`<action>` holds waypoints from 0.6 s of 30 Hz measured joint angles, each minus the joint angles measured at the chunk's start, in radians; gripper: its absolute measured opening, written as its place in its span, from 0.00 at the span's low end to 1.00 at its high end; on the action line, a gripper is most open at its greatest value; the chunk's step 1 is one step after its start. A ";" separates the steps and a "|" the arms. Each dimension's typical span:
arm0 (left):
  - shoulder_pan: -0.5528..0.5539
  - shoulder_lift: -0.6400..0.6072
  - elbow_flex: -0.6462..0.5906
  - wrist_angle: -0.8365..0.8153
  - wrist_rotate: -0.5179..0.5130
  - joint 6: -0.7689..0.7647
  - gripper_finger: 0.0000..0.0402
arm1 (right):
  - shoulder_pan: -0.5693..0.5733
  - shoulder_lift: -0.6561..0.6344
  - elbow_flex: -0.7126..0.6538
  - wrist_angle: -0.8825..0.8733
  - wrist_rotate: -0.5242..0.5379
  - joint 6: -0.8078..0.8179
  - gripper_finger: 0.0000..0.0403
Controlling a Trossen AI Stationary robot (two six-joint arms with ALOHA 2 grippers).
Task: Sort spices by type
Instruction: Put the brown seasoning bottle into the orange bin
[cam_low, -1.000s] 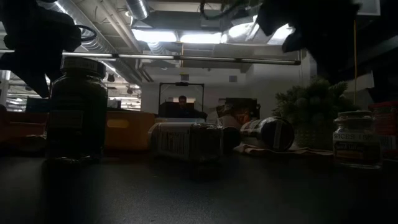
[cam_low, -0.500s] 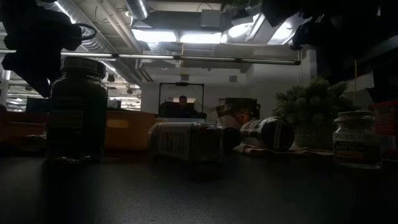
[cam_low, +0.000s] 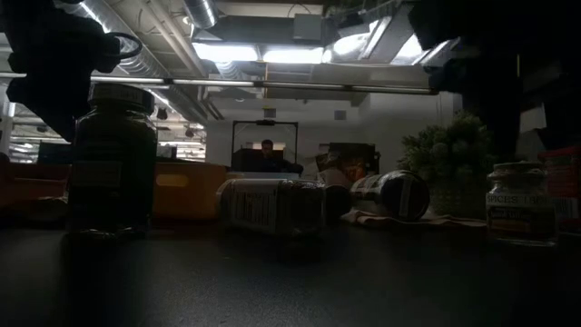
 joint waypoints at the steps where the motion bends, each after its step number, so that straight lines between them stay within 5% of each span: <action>1: 0.000 0.000 0.000 0.000 0.000 0.000 0.65 | -0.002 0.000 -0.011 0.012 0.011 -0.001 0.70; 18: 0.000 0.000 0.000 0.000 0.000 0.000 0.65 | -0.002 0.000 -0.144 0.207 0.039 -0.031 0.70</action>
